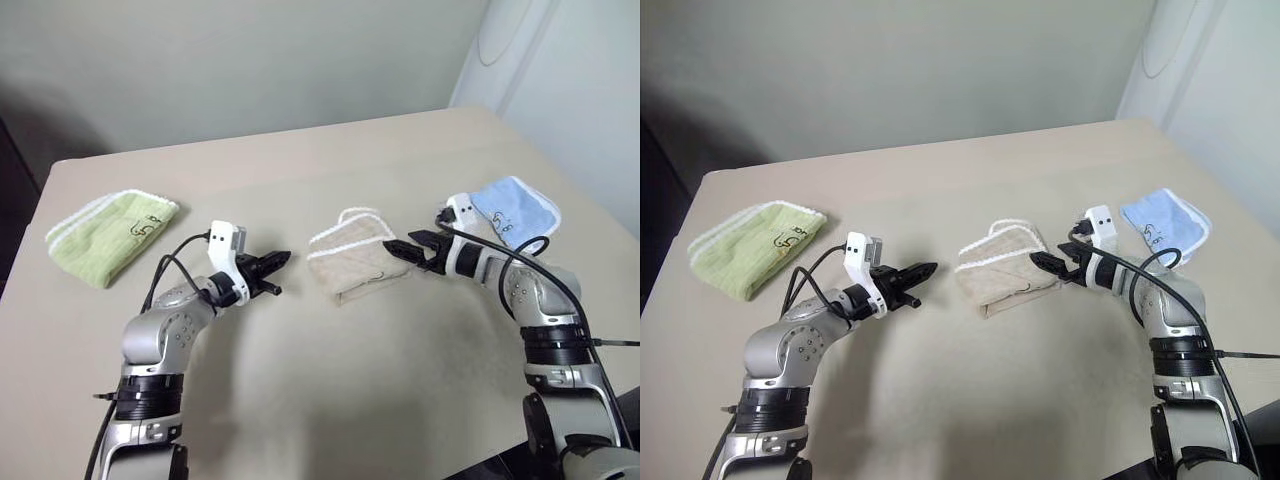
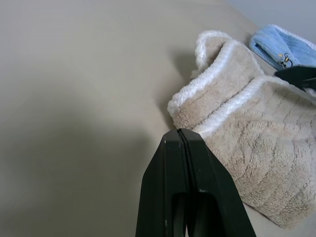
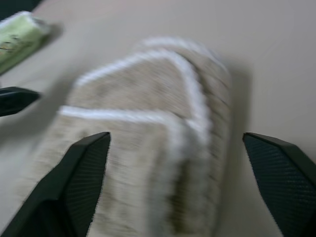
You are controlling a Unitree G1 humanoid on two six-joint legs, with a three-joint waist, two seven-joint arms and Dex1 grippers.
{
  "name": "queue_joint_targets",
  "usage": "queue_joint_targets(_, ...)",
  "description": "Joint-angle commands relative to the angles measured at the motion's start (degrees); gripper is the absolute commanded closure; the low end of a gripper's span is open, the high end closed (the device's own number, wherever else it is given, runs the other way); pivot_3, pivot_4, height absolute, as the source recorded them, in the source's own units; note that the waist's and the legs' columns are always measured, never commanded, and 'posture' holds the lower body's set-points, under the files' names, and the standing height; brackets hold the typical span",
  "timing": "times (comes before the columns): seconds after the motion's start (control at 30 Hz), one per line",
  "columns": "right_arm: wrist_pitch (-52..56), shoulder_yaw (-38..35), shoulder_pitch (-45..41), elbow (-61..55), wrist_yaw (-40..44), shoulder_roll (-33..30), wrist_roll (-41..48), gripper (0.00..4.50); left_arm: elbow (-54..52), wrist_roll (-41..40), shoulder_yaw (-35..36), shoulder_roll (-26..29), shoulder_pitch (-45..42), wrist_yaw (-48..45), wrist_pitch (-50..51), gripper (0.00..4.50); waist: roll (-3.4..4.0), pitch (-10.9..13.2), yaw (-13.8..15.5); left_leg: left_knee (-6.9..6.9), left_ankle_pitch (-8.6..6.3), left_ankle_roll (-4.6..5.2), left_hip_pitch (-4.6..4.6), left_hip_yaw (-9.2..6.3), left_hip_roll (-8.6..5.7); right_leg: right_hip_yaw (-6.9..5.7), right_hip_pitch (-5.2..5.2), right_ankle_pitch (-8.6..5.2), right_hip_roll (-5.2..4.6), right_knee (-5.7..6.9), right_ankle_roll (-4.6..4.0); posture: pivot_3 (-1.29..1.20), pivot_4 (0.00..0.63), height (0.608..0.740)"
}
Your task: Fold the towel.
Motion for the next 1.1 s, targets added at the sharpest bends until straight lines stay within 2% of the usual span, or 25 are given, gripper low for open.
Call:
queue_joint_targets(0.03, -3.25, 0.29, -2.35, 5.12, 0.41, 0.7, -1.39, 0.02, -3.05, -1.18, 0.45, -0.11, 0.34, 0.36, 0.14, 4.5, 0.0, 0.0, -0.02, -0.03, 0.0, 0.0, 0.0, -0.01, 0.02, 0.01, -0.01, 0.0, 0.0, 0.01, 0.0, 0.0, 0.15, 0.74)
queue_joint_targets(0.23, -4.87, 1.05, -3.77, 9.3, 1.78, 1.37, -2.27, 0.02, -3.24, -1.31, 0.32, -0.13, 0.74, 0.4, 0.06, 4.5, 0.0, 0.0, -0.15, -0.17, -0.01, 0.01, 0.0, 0.0, 0.03, -0.01, -0.08, 0.01, 0.02, 0.03, -0.02, 0.0, 0.15, 0.74)
queue_joint_targets(0.3, -4.27, 3.37, -4.19, 9.85, 3.67, 2.58, -2.3, 0.02, -3.75, -1.54, 0.18, -0.31, 0.96, 0.52, 0.32, 4.5, 0.0, 0.0, -0.19, -0.17, -0.01, 0.01, 0.01, 0.0, 0.03, 0.0, -0.08, 0.02, 0.02, 0.03, -0.03, 0.0, 0.15, 0.74)
queue_joint_targets(0.73, -4.28, 4.31, -4.5, 10.31, 5.04, 3.04, -2.72, 0.02, -4.05, -2.05, 0.04, -0.21, 1.05, 0.9, 0.5, 4.5, 0.0, 0.0, -0.46, -0.18, -0.1, 0.16, 0.03, -0.01, 0.09, -0.02, -0.08, 0.06, 0.1, 0.03, -0.12, 0.0, 0.15, 0.74)
queue_joint_targets(0.77, -3.25, 5.57, -3.44, 7.74, 6.11, 3.02, -2.23, 0.02, -4.35, -1.94, -0.3, -0.34, 1.24, 1.14, 0.58, 4.5, 0.0, 0.0, -0.46, -0.18, -0.1, 0.16, 0.03, -0.01, 0.09, -0.02, -0.08, 0.06, 0.1, 0.03, -0.12, 0.0, 0.15, 0.74)
queue_joint_targets(0.9, -0.71, 7.03, -0.99, 1.44, 8.13, 2.62, -0.75, 1.26, -4.82, -1.72, -1.06, -0.61, 1.53, 1.68, 0.66, 4.5, 0.0, 0.0, -0.46, -0.2, -0.02, -0.02, 0.02, -0.01, 0.11, -0.04, -0.09, 0.05, 0.13, 0.02, -0.13, 0.0, 0.15, 0.74)
queue_joint_targets(0.97, -0.08, 6.59, -0.38, -0.08, 8.28, 2.36, -0.36, 1.99, -4.7, -1.73, -1.23, -0.62, 1.46, 1.77, 0.59, 4.5, 0.0, 0.0, -0.46, -0.2, 0.16, -0.35, 0.02, 0.0, 0.1, -0.04, -0.09, 0.05, 0.14, 0.01, -0.14, 0.0, 0.15, 0.74)
queue_joint_targets(1.1, 0.78, 5.7, 0.59, -1.8, 8.22, 2.05, 0.07, 3.43, -4.48, -1.68, -1.52, -0.7, 1.32, 1.81, 0.47, 4.5, 0.0, 0.0, -0.45, -0.19, 0.14, -0.31, 0.02, 0.0, 0.1, -0.03, -0.08, 0.04, 0.14, 0.02, -0.14, 0.0, 0.15, 0.74)
